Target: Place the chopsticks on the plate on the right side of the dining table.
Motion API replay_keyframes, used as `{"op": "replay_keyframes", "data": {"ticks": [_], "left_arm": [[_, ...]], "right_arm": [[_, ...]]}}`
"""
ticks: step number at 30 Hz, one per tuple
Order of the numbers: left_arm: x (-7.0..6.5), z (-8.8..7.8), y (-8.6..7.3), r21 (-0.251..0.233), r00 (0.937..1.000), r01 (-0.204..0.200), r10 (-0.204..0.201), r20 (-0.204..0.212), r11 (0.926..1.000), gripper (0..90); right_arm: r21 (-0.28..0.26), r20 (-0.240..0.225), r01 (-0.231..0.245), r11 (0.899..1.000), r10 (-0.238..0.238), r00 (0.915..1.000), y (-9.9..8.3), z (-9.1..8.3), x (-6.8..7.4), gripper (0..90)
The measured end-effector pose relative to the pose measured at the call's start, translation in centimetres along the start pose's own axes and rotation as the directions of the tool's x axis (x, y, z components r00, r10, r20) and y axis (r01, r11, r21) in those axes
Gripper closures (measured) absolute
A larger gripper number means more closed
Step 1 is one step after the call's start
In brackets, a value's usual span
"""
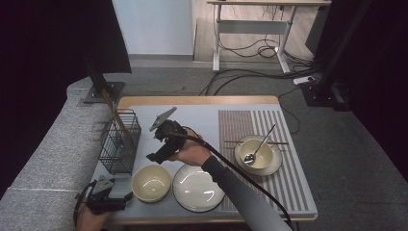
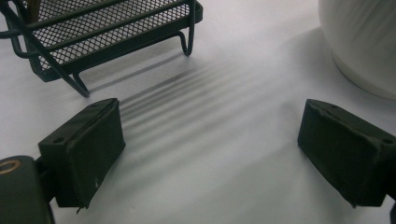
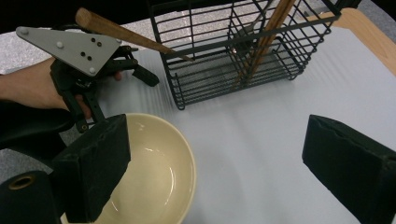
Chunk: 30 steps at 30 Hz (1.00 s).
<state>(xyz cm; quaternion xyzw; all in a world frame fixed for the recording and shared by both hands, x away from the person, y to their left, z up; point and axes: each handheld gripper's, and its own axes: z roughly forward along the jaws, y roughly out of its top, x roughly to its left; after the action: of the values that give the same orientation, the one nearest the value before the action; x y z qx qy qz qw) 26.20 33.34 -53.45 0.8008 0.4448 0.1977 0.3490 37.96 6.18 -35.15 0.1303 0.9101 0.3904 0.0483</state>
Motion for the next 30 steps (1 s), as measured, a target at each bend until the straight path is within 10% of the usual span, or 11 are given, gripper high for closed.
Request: {"op": "replay_keyframes", "data": {"ticks": [30], "left_arm": [[0.0,0.0,0.0,0.002,1.0000,0.002,-0.002,0.005,1.0000,7.0]], "right_arm": [[-0.033,-0.040,0.038,0.999,-0.039,0.9984,4.0,2.5,1.6,13.4]]}}
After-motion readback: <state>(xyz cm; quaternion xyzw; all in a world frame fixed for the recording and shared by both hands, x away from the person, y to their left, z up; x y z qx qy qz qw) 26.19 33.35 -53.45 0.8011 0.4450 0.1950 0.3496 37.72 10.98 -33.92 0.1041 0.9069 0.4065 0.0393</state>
